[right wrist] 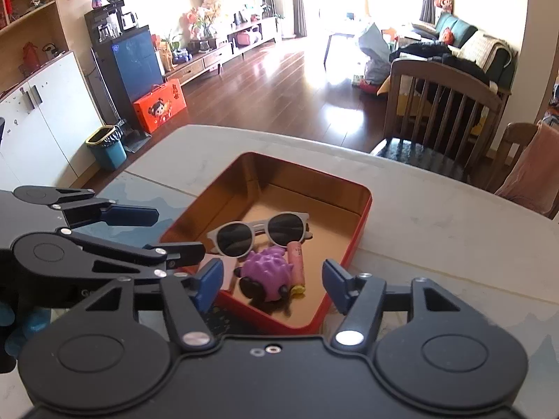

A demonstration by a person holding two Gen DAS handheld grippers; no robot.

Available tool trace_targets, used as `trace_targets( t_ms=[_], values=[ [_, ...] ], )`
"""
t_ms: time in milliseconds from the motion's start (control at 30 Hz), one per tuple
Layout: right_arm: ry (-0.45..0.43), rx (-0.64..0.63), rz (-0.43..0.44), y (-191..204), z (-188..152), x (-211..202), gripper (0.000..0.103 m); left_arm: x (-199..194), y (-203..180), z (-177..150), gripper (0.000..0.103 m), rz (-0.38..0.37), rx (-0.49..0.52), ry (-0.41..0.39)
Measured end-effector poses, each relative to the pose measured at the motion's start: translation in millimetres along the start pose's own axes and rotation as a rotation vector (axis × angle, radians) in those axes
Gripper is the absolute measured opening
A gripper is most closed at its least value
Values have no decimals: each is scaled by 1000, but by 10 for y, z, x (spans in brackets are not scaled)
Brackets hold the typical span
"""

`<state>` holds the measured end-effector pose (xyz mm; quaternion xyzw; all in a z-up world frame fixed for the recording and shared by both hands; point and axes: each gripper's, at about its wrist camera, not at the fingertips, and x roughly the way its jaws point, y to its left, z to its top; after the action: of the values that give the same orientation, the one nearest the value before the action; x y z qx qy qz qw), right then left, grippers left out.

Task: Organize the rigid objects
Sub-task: 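Lower comb and lip balm into the red box and open both tools, then withdraw both tools from the red box toward the silver tin and orange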

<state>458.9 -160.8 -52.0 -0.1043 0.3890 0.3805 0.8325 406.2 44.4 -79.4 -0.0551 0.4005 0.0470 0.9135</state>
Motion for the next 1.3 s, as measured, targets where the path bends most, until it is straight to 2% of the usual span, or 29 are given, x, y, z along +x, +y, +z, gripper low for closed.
trace_targets(
  t_ms=[67,433,600,933,1033,1300],
  values=[
    [-13,-2,-7,48,-12,-89,66,-109,-10,-21,67,-6,0,-14],
    [-69,7,-33,311,-223,-562,80,-711,4,-234,74,-47,11,-89],
    [-87,25,-37,443,-380,-736,83,-938,27,-355,77,-46,10,-111],
    [-109,73,-39,687,-755,-973,100,-1249,67,-666,80,-35,-9,-101],
    [-100,99,-36,732,-901,-1002,102,-1312,77,-812,83,-42,-16,-97],
    [-56,94,-64,819,-1287,-963,103,-1336,143,-1128,83,-53,-47,-52]
  ],
)
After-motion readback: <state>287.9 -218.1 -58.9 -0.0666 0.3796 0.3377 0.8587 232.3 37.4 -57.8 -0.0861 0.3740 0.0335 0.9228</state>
